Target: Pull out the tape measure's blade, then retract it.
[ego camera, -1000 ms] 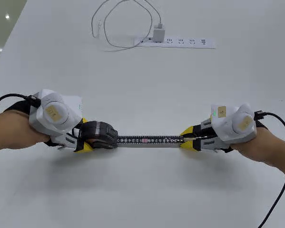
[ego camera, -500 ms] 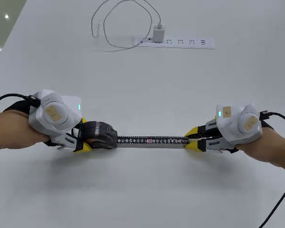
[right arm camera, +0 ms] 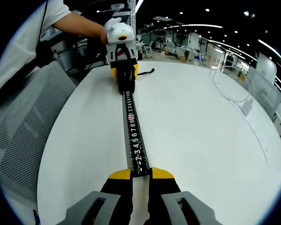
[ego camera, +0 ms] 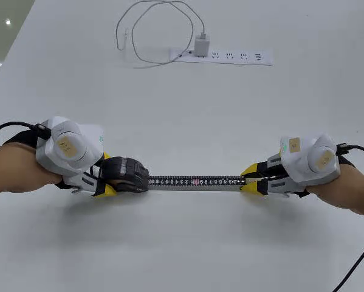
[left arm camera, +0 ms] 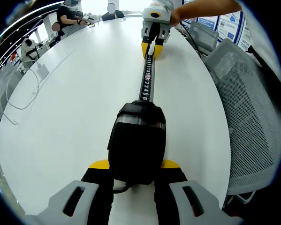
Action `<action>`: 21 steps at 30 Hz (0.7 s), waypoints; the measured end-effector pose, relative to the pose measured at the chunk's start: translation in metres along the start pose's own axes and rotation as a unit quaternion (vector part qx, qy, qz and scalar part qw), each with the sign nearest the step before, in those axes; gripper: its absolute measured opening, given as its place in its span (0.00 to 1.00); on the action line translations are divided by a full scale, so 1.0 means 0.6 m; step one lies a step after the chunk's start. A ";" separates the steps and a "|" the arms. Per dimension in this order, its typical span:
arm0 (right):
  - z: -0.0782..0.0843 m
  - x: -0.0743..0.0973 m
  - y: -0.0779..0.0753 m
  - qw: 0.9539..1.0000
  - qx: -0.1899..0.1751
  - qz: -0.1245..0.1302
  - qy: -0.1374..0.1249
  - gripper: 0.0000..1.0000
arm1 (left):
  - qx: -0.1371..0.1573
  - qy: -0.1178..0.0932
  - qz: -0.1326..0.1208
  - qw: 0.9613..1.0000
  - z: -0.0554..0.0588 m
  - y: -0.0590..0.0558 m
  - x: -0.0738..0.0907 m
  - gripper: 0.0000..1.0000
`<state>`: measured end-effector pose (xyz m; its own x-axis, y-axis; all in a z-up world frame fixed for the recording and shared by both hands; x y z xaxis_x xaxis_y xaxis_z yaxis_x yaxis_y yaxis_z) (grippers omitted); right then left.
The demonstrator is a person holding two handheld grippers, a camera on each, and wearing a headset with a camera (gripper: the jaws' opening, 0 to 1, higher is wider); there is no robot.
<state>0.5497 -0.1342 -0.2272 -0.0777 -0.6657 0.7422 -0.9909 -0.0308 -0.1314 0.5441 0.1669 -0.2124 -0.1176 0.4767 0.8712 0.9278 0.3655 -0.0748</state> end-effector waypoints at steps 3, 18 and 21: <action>0.002 0.001 -0.001 1.000 -0.001 0.001 0.001 0.07 | 0.000 0.000 0.000 1.000 0.000 0.000 0.000 0.28; 0.012 0.020 0.003 1.000 0.000 0.006 0.012 0.07 | -0.004 0.001 0.001 1.000 0.000 0.000 0.000 0.28; 0.016 0.024 0.004 1.000 -0.003 0.007 0.014 0.07 | -0.004 0.001 0.001 1.000 0.000 0.000 -0.001 0.28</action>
<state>0.5473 -0.1513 -0.2229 -0.0943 -0.6446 0.7587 -0.9902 -0.0180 -0.1383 0.5442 0.1666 -0.2126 -0.1151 0.4762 0.8717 0.9310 0.3578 -0.0725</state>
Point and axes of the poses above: the centre of the closed fingertips' face, and the gripper's own axes: x roughly backward along the fingers, y roughly to its left, z roughly out of its underside, the point moved 5 cm from there along x, roughly backward along the fingers, and after that the axes turned 12 degrees about x, right-handed, at the moved point
